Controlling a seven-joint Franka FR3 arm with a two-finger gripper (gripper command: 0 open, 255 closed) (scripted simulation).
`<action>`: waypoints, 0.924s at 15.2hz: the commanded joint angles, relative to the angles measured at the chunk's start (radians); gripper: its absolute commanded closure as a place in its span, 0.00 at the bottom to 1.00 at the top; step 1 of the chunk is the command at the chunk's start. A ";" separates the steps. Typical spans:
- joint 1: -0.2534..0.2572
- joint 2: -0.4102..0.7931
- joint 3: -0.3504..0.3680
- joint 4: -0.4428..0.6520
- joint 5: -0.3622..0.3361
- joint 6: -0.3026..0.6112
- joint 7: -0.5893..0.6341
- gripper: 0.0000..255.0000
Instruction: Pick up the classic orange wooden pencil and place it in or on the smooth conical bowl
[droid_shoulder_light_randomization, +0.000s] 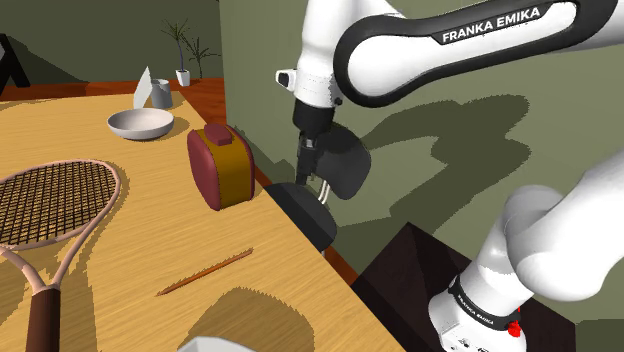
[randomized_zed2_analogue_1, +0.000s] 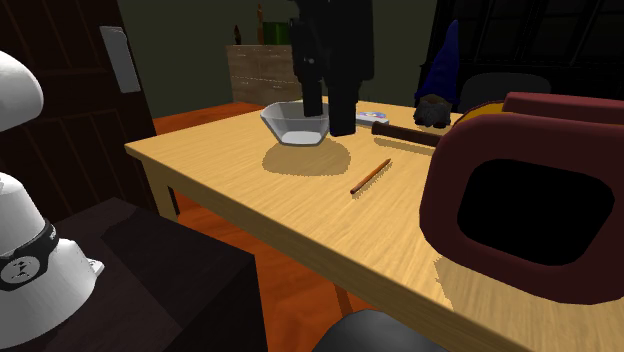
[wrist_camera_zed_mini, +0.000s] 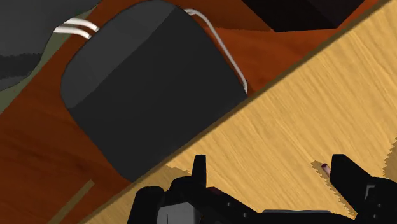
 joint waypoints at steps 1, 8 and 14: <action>0.019 0.052 0.031 0.023 -0.025 0.037 -0.012 0.00; 0.080 0.227 0.135 0.091 -0.153 0.151 -0.029 0.00; 0.141 0.377 0.206 0.149 -0.313 0.227 -0.012 0.00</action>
